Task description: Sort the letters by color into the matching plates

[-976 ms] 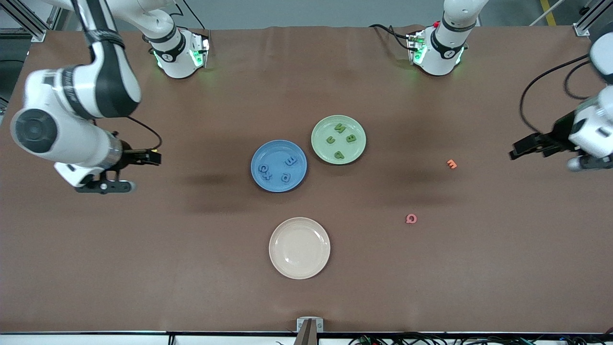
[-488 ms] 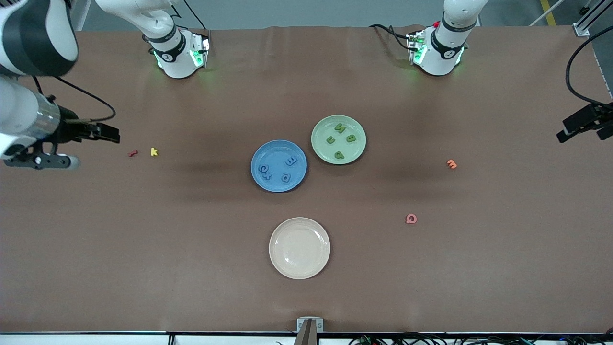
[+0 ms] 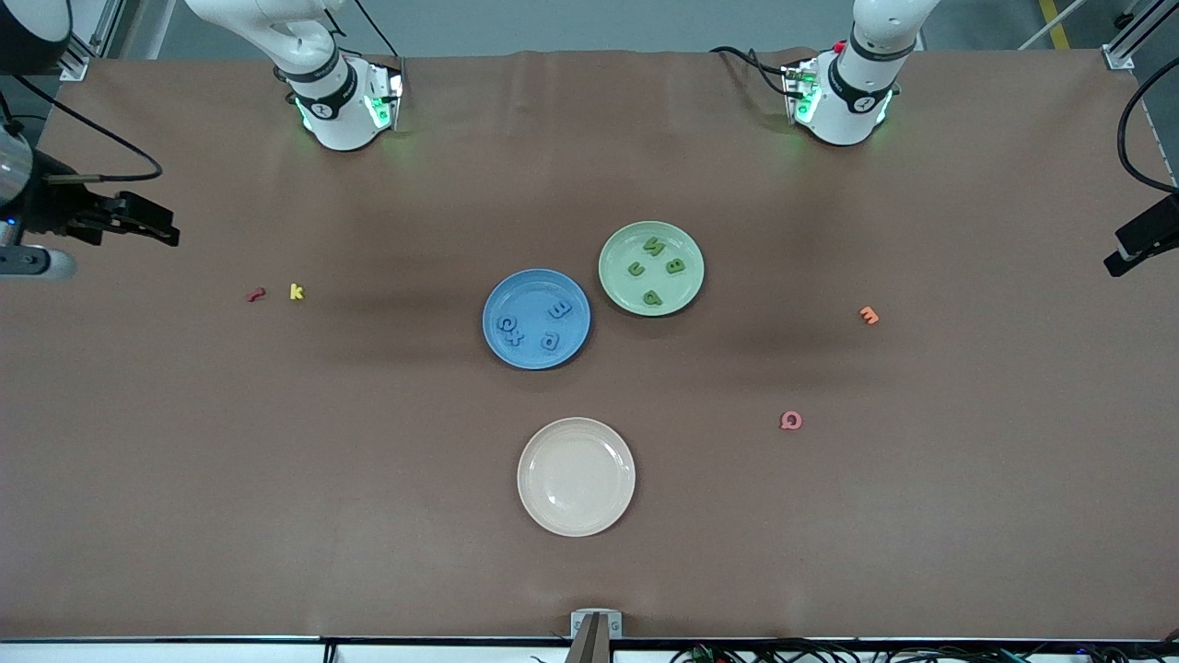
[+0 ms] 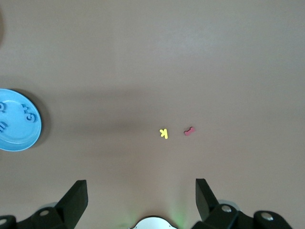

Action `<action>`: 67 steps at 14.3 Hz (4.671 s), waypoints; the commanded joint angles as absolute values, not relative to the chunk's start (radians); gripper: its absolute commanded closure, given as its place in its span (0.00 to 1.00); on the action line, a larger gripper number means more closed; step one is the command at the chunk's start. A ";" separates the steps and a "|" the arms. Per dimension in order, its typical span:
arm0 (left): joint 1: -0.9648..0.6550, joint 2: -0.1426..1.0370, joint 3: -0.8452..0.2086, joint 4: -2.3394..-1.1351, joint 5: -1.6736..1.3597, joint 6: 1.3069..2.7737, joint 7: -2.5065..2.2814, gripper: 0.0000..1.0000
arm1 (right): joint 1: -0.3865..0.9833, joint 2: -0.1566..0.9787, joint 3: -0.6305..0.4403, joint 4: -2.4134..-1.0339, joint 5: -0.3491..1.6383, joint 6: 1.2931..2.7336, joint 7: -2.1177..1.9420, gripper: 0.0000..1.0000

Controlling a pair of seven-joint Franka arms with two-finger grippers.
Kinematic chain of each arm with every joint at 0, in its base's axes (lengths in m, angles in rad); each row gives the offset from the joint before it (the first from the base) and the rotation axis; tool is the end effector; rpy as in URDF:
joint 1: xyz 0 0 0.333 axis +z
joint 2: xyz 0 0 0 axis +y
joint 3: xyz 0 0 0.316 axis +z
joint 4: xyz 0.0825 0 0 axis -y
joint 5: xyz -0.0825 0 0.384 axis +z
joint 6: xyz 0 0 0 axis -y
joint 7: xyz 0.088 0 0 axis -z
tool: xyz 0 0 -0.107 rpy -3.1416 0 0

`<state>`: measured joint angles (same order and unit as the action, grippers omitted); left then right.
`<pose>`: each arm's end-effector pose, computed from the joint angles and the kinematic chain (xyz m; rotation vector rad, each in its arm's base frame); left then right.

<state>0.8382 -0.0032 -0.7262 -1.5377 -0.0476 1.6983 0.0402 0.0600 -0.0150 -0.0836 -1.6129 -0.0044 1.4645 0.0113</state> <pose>0.5638 0.0582 0.6541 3.0959 0.1143 0.2577 0.5367 -0.0135 0.6045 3.1318 -0.0548 -0.2093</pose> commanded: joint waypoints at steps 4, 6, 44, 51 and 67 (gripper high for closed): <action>0.741 0.015 -0.703 -1.500 0.043 1.678 0.040 0.00 | 0.002 -0.052 -0.052 -1.606 0.011 1.445 0.009 0.00; 0.643 0.017 -0.600 -1.500 0.038 1.678 0.044 0.00 | -0.015 -0.052 -0.043 -1.606 0.011 1.443 0.009 0.00; 0.026 -0.029 0.032 -1.577 -0.026 1.661 0.031 0.00 | -0.009 -0.100 -0.048 -1.540 0.026 1.367 0.002 0.00; -0.020 -0.029 0.077 -1.575 -0.026 1.661 0.028 0.00 | -0.008 -0.117 -0.049 -1.557 0.031 1.390 -0.006 0.00; -0.012 -0.031 0.066 -1.568 -0.028 1.658 0.029 0.00 | -0.008 -0.117 -0.048 -1.565 -0.006 1.401 -0.049 0.00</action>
